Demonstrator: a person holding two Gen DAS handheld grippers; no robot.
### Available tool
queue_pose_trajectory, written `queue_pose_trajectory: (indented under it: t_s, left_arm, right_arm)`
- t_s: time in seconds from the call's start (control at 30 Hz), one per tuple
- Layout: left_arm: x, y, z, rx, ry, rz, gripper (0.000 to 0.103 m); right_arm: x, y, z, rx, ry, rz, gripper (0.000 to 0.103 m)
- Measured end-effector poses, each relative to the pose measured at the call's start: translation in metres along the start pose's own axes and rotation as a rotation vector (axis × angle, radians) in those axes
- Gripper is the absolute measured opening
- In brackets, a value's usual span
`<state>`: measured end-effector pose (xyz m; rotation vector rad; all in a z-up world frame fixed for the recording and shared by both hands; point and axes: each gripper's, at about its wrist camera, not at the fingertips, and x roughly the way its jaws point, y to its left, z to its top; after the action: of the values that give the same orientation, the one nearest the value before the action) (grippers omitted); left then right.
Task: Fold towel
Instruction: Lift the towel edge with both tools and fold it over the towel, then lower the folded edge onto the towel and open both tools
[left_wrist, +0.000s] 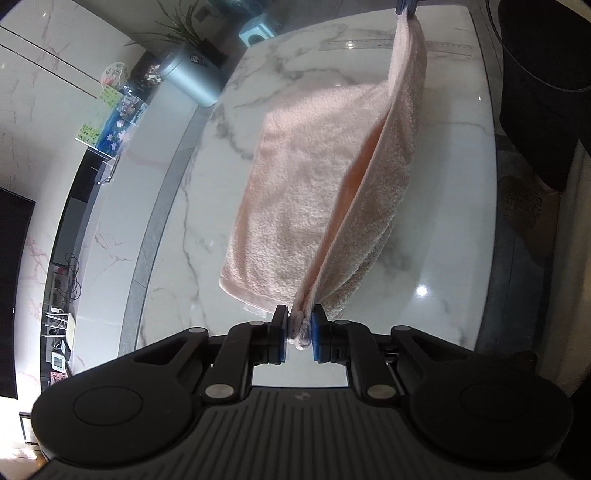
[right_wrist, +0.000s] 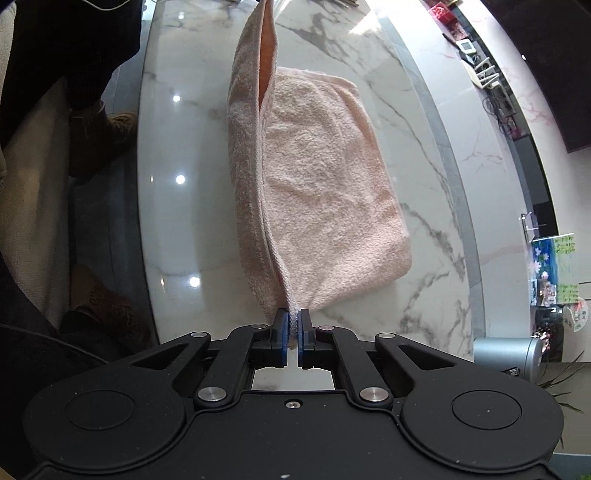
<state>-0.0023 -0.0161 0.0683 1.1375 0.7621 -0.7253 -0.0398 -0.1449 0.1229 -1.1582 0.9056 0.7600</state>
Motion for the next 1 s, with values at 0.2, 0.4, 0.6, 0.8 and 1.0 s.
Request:
queue_pose_trajectory:
  t_s: [0.2,0.4,0.6,0.8,1.0]
  left_arm:
    - [0.004,0.039,0.011,-0.035,-0.019,0.037,0.011]
    - [0.020,0.068,0.022,-0.042,-0.008,0.029,0.011]
    - [0.051,0.090,0.018,-0.091,0.018,-0.041,0.011]
    - [0.092,0.108,0.006,-0.139,0.060,-0.132,0.011]
    - [0.140,0.125,0.000,-0.155,0.106,-0.205,0.011]
  right_arm:
    - [0.008,-0.034,0.007,0.017,-0.005,-0.026,0.003]
    - [0.018,-0.076,0.011,0.056,-0.006,-0.019,0.002]
    - [0.046,-0.115,0.017,0.104,0.005,0.040,0.002]
    - [0.089,-0.145,0.027,0.122,0.023,0.123,0.002]
    - [0.138,-0.172,0.038,0.126,0.050,0.183,0.002]
